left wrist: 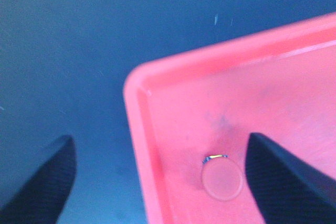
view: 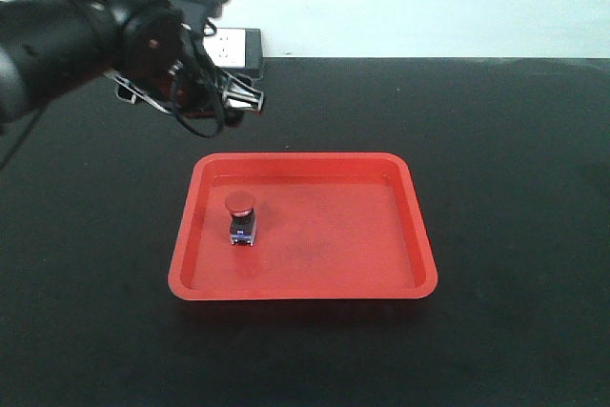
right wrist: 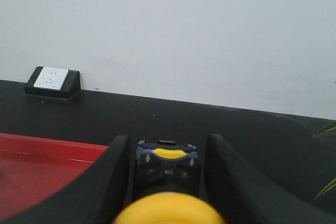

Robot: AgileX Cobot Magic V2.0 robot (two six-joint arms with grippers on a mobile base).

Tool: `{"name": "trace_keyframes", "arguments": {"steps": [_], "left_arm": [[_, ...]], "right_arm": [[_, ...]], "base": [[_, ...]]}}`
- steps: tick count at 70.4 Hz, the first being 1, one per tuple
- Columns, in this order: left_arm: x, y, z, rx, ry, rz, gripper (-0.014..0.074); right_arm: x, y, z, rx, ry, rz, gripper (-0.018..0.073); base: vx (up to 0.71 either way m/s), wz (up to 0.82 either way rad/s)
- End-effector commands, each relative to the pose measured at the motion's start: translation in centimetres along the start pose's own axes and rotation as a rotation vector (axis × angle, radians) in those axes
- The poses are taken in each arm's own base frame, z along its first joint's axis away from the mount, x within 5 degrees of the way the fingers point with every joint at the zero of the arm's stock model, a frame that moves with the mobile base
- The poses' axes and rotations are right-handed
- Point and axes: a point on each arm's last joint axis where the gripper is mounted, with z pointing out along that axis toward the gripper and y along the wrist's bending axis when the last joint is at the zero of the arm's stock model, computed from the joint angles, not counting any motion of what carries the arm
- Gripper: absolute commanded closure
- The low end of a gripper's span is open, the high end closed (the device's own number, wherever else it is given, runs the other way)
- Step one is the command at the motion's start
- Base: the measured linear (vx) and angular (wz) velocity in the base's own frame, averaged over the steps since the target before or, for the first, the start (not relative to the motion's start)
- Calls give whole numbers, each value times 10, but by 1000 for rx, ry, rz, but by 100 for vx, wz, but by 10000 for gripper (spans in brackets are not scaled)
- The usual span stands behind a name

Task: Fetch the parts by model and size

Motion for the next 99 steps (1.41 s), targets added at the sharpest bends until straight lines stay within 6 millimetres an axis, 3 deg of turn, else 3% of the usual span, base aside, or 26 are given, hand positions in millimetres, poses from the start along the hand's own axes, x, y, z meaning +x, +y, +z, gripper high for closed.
{"name": "trace_keyframes", "arguments": {"steps": [1,23,45,69,82,99], "left_arm": [[-12,16,-53,14,-171,2,55],[39,54,-92,-17,-240,18,248],[99,82,-147,6,-458,45,608],[185,105,-187,23,-625,44,602],[232,114,-195,18,-698,81,602],[274,117,-201,88,-782,44,602]], "right_arm": [[-17,-2,-1,12,-104,0,569],[-17,-2,-1,12,-104,0,569],[-17,-2,-1,12,-104,0,569],[-16,-2,-1,11,-91,0,569],[-16,-2,-1,11,-89,0,569],[-16,-2,-1,11,-89,0,569]], "base": [[0,0],[0,0],[0,0],[0,0],[0,0],[0,0]]}}
